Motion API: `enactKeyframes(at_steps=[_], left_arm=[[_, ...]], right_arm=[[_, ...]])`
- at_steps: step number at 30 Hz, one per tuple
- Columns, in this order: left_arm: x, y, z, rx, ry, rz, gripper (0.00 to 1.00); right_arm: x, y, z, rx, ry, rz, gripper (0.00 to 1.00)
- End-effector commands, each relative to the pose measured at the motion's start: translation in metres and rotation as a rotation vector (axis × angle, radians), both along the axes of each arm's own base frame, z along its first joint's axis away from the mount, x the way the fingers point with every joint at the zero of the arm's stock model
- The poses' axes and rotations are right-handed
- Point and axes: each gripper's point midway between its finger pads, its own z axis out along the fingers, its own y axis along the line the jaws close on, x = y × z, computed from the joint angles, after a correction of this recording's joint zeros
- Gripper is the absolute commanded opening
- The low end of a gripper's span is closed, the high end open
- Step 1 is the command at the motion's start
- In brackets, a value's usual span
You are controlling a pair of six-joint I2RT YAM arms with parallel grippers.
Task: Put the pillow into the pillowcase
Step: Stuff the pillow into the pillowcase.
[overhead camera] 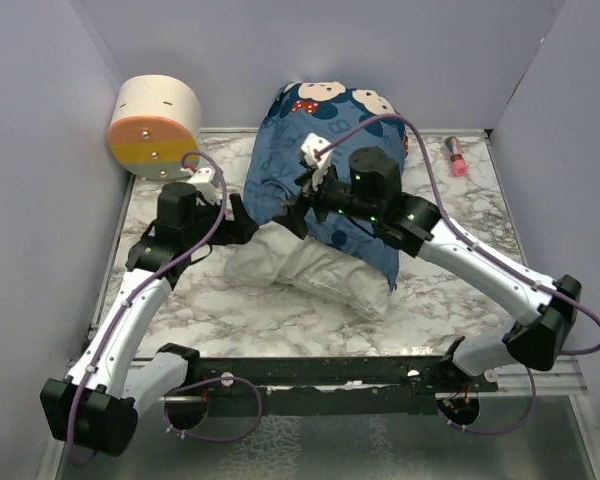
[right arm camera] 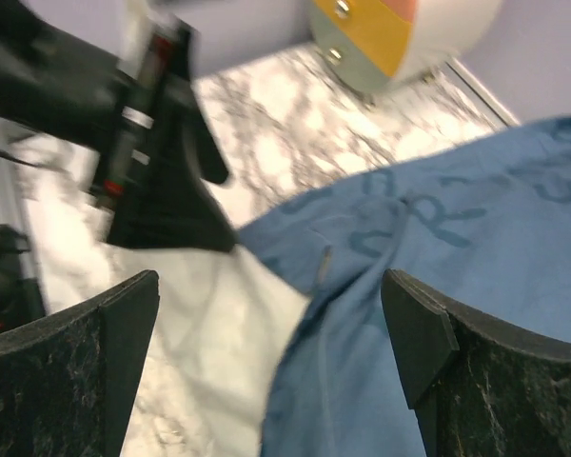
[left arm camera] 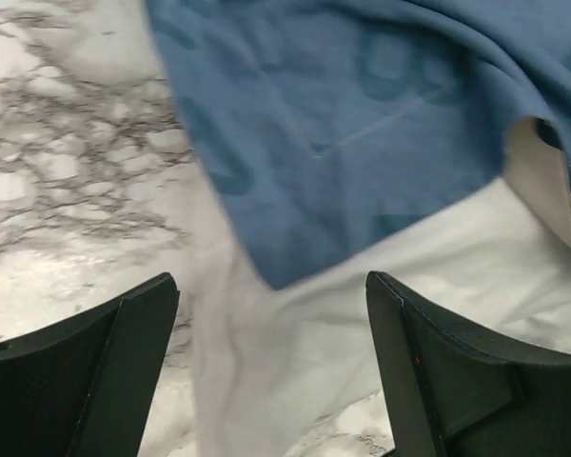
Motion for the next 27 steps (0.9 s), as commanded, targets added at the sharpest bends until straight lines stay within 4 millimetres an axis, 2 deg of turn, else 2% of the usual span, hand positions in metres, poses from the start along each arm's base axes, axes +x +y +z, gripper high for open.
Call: enactKeyframes(at_steps=[1,3,6,11,13,15,16,18,22,24,27], left_arm=[[-0.016,0.016,0.000,-0.115,0.036,-0.090,0.83],[-0.024,0.019,-0.019,-0.167,0.082,-0.086,0.83],[-0.037,0.012,-0.049,-0.265,0.148,-0.106,0.83],[-0.050,-0.004,-0.055,-0.405,0.160,-0.150,0.83],[-0.054,-0.008,-0.058,-0.452,0.181,-0.161,0.83],[-0.052,-0.008,-0.066,-0.456,0.193,-0.153,0.80],[-0.051,-0.008,-0.068,-0.455,0.197,-0.146,0.77],[-0.046,-0.008,-0.071,-0.470,0.198,-0.133,0.65],[-0.030,-0.012,-0.060,-0.502,0.151,-0.146,0.41],[-0.017,-0.013,-0.046,-0.510,0.095,-0.157,0.22],[0.003,-0.017,-0.008,-0.550,-0.046,-0.196,0.06]], right_arm=[[0.052,-0.006,-0.014,-0.149,-0.058,-0.207,1.00],[0.060,0.003,-0.032,-0.215,-0.043,-0.214,0.99],[0.065,0.009,-0.053,-0.303,-0.042,-0.237,0.98],[0.062,0.011,-0.072,-0.373,-0.037,-0.256,0.93],[0.065,0.009,-0.077,-0.399,-0.039,-0.282,0.85],[0.069,0.006,-0.079,-0.415,-0.040,-0.306,0.70],[0.069,0.007,-0.078,-0.417,-0.039,-0.310,0.58],[0.067,0.011,-0.073,-0.395,-0.036,-0.298,0.40],[0.053,0.028,-0.056,-0.312,-0.019,-0.216,0.10],[0.039,0.043,-0.044,-0.239,0.007,-0.127,0.02],[0.004,0.069,-0.013,-0.086,0.065,0.073,0.01]])
